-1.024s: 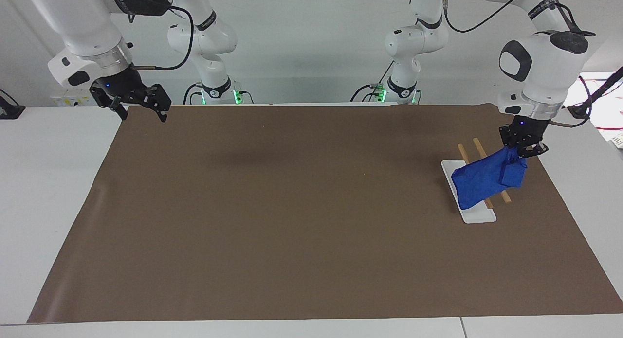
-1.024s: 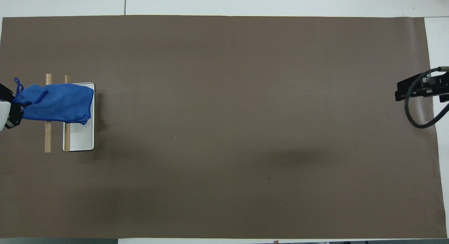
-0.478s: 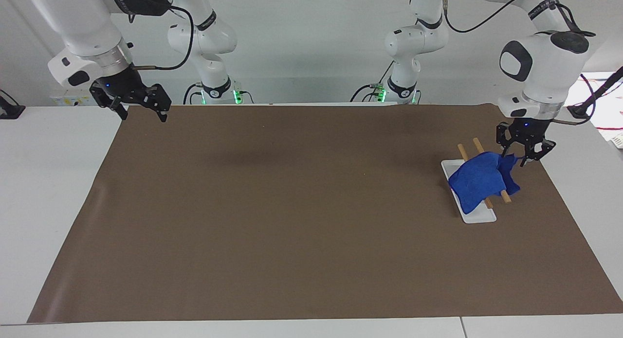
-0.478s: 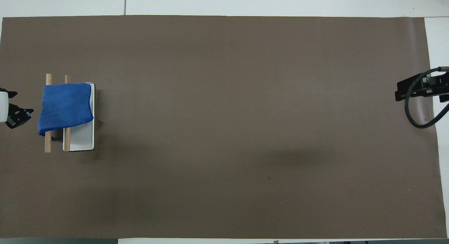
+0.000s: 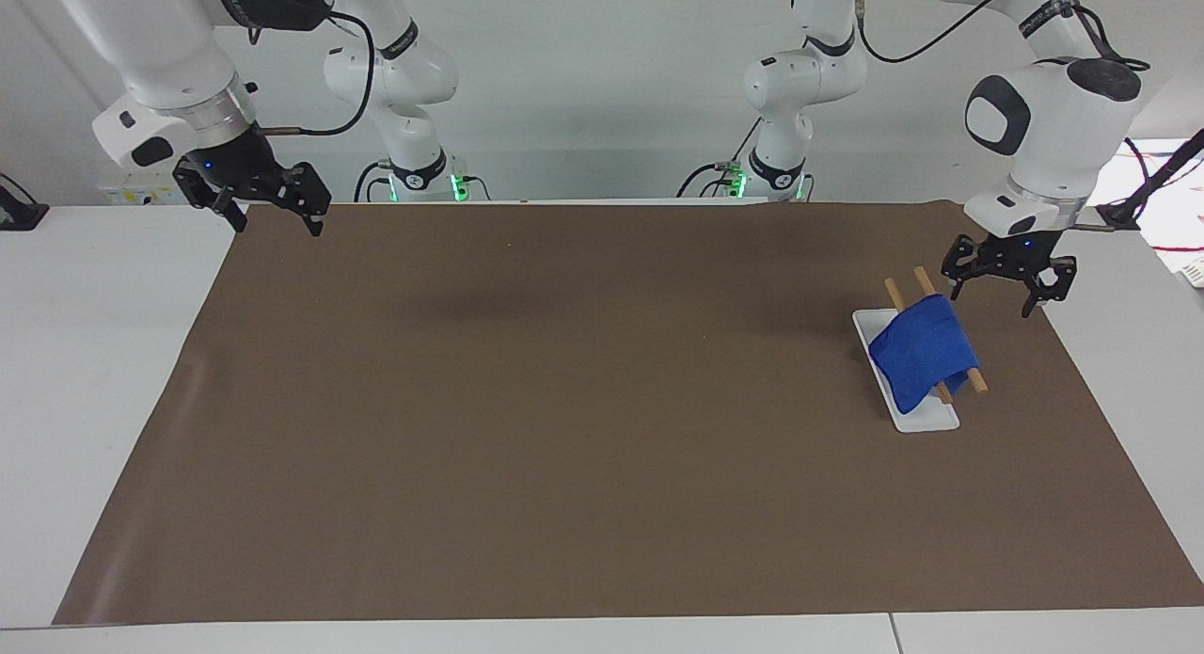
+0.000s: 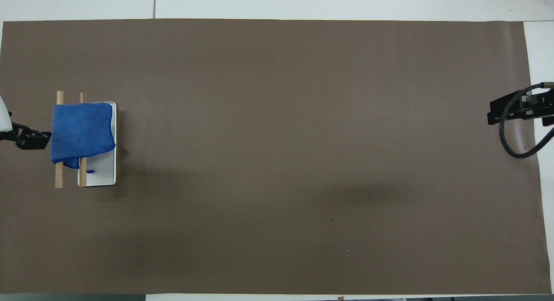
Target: Right arm passes towel to left arm to hang
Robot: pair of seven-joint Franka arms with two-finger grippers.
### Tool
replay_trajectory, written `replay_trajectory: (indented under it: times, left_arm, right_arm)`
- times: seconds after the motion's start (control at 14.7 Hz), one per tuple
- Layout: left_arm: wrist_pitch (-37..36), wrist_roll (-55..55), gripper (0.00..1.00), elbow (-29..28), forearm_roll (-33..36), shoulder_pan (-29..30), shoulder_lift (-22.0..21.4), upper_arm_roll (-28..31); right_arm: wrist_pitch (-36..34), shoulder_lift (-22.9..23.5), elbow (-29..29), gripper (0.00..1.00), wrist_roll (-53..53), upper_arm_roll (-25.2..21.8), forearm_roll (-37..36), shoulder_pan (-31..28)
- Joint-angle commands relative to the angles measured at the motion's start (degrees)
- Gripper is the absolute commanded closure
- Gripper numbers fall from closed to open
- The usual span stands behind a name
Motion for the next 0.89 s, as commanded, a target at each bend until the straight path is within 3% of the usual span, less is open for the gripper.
replay_trajectory:
  times: [0.0, 0.34, 0.82]
  left_arm:
    - [-2.97, -9.79, 0.0, 3.94, -1.57, -2.31, 1.34, -0.02]
    - [-5.78, -21.16, 0.0, 7.28, -5.07, -5.3, 2.31, -0.11]
    - [-22.04, -30.83, 0.0, 16.87, -5.79, -8.82, 2.57, -0.29]
  right_arm:
    - [-0.4, -0.59, -0.64, 0.0, 0.71, 0.53, 0.52, -0.62]
    - [-0.32, -0.86, -1.43, 0.0, 0.8, 0.44, 0.25, -0.53]
    - [-0.32, -2.79, -4.33, 0.0, 1.42, 0.44, 0.25, -1.23]
